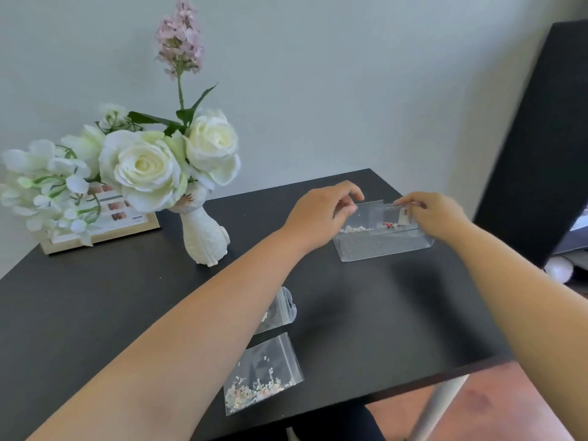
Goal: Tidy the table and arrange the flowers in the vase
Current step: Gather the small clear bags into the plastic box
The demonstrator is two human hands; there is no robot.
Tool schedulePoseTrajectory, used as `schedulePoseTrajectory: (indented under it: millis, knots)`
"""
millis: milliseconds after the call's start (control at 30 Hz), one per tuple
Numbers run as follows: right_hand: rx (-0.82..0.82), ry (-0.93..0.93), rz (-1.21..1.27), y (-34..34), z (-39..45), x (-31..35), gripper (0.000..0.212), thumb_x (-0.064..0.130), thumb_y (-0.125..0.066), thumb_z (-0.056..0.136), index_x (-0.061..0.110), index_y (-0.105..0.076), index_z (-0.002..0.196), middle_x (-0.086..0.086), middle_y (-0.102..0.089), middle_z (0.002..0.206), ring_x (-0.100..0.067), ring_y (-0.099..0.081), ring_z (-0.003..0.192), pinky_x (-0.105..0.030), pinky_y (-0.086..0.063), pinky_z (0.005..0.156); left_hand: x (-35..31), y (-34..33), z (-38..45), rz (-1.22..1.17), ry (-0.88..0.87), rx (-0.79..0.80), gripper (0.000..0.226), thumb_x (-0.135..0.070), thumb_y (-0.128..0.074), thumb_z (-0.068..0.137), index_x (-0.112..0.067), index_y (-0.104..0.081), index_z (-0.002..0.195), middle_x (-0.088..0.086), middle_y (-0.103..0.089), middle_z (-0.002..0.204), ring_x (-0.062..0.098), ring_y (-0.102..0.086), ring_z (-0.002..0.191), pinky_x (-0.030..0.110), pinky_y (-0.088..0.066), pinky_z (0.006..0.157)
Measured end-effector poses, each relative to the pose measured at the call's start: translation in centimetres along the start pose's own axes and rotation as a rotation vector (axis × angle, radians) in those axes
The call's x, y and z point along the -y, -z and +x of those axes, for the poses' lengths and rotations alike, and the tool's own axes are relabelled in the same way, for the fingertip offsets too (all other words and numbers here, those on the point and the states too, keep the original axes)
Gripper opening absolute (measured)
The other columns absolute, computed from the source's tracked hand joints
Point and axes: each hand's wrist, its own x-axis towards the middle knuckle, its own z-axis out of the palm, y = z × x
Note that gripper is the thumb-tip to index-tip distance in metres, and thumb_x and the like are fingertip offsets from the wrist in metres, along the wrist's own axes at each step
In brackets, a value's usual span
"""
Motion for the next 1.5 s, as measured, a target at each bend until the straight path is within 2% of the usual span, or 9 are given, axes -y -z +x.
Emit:
schedulePoseTrajectory:
  millis: [100,233,433,600,800,1033,1133,1300,1500]
  knots:
    - [-0.006,0.006,-0.092,-0.8,0.3,-0.9,0.033,0.025,-0.041,0.095,0.046,-0.066,0.09,0.016,-0.061,0.074,-0.018,-0.052,0.093,-0.036,-0.031,0.088,-0.5,-1.8,1.6,0.016,0.02,0.021,0.015,-0.018,-0.057,0.096,-0.021,-0.064,0.11,-0.013,-0.064,0.09,0.015,-0.064,0.093,0.041,-0.049,0.09]
    - [0.036,0.057,-0.132,-1.7,0.8,-1.9,0.04,0.022,-0.036,0.096,0.052,-0.062,0.096,0.018,-0.061,0.094,-0.019,-0.037,0.117,-0.036,-0.02,0.093,-0.1,-3.9,3.0,0.022,0.103,0.078,0.017,-0.019,-0.055,0.097,-0.023,-0.063,0.112,-0.012,-0.065,0.093,0.014,-0.06,0.092,0.045,-0.046,0.094]
    - [-0.005,0.17,-0.186,-2.5,1.2,-3.5,0.042,0.024,-0.034,0.099,0.049,-0.061,0.12,0.011,-0.052,0.112,-0.02,-0.035,0.116,-0.033,-0.019,0.091,2.0,-6.2,3.6,0.132,0.158,0.212,0.026,-0.025,-0.049,0.099,-0.03,-0.059,0.123,-0.01,-0.068,0.118,0.02,-0.055,0.113,0.044,-0.039,0.102]
    - [-0.14,0.193,-0.15,-3.0,0.6,-4.3,0.039,0.031,-0.035,0.1,0.044,-0.054,0.131,0.005,-0.043,0.141,-0.026,-0.031,0.127,-0.037,-0.021,0.104,4.2,-7.2,3.2,0.247,0.255,0.179,0.042,-0.043,-0.043,0.098,-0.036,-0.05,0.138,-0.007,-0.034,0.156,0.027,-0.022,0.141,0.047,-0.023,0.11]
    - [-0.102,0.147,-0.084,-3.1,0.8,-4.5,0.038,0.028,-0.036,0.099,0.033,-0.061,0.127,0.0,-0.045,0.142,-0.026,-0.032,0.131,-0.039,-0.028,0.107,4.4,-8.1,1.9,0.031,0.41,0.256,0.055,-0.048,-0.033,0.1,-0.033,-0.029,0.153,-0.008,-0.019,0.164,0.025,-0.016,0.148,0.051,-0.02,0.117]
    - [-0.153,0.112,-0.109,-2.7,-0.6,-3.4,0.036,0.037,-0.035,0.099,0.039,-0.058,0.127,0.001,-0.041,0.145,-0.025,-0.026,0.134,-0.044,-0.021,0.108,3.8,-6.1,0.7,-0.034,0.368,0.186,0.048,-0.042,-0.027,0.104,-0.031,-0.037,0.15,-0.006,-0.024,0.163,0.025,-0.015,0.149,0.051,-0.016,0.118]
    - [-0.223,0.186,-0.071,-3.3,-2.8,-1.4,0.033,0.036,-0.039,0.096,0.039,-0.059,0.122,0.002,-0.041,0.143,-0.023,-0.023,0.133,-0.046,-0.02,0.107,4.2,-3.7,-1.0,-0.092,0.294,0.129,0.042,-0.03,-0.035,0.105,-0.024,-0.045,0.145,-0.002,-0.033,0.158,0.019,-0.027,0.145,0.04,-0.022,0.117]
    - [-0.172,0.413,-0.121,-5.2,-6.7,3.1,0.028,0.022,-0.055,0.09,0.03,-0.064,0.115,-0.001,-0.042,0.143,-0.03,-0.026,0.13,-0.05,-0.023,0.105,6.0,0.6,-5.9,-0.04,0.282,0.197,0.038,-0.029,-0.055,0.097,-0.037,-0.05,0.135,-0.013,-0.049,0.136,0.005,-0.049,0.119,0.019,-0.034,0.093]
    - [0.025,0.668,-0.027,-8.5,-10.2,7.7,0.018,0.018,-0.058,0.091,0.023,-0.071,0.103,0.0,-0.061,0.116,-0.025,-0.047,0.108,-0.041,-0.038,0.097,6.9,4.8,-12.3,-0.073,0.383,0.273,0.022,-0.038,-0.063,0.089,-0.049,-0.06,0.108,-0.022,-0.066,0.104,-0.002,-0.062,0.093,0.028,-0.052,0.086]
